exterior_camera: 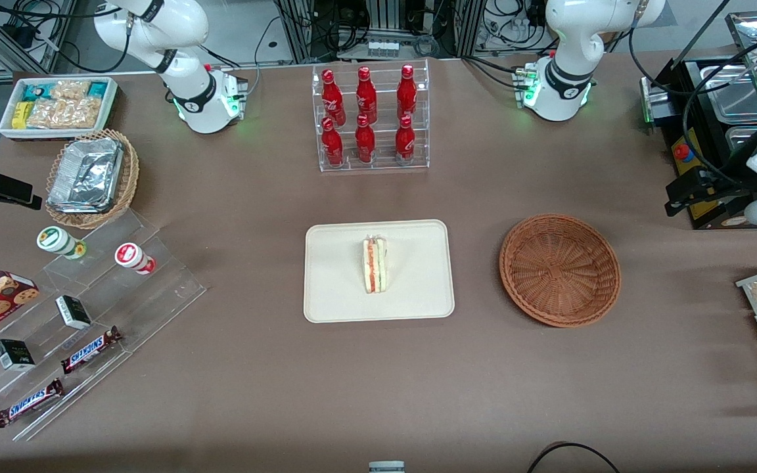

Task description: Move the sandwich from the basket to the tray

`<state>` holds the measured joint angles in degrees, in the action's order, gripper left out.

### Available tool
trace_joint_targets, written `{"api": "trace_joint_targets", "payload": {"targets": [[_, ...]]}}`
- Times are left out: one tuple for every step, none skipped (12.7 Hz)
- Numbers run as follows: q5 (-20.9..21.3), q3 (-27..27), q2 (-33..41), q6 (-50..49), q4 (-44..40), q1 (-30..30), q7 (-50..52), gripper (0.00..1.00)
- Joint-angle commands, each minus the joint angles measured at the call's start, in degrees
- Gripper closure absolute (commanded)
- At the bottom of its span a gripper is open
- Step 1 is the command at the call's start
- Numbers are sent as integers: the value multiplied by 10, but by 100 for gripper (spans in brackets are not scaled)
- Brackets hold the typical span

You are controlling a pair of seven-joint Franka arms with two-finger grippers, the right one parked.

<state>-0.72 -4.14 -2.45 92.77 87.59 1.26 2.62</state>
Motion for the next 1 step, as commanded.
{"api": "trace_joint_targets", "payload": {"targets": [[4,4,-6,-7,-16,-5,-6,0]]}}
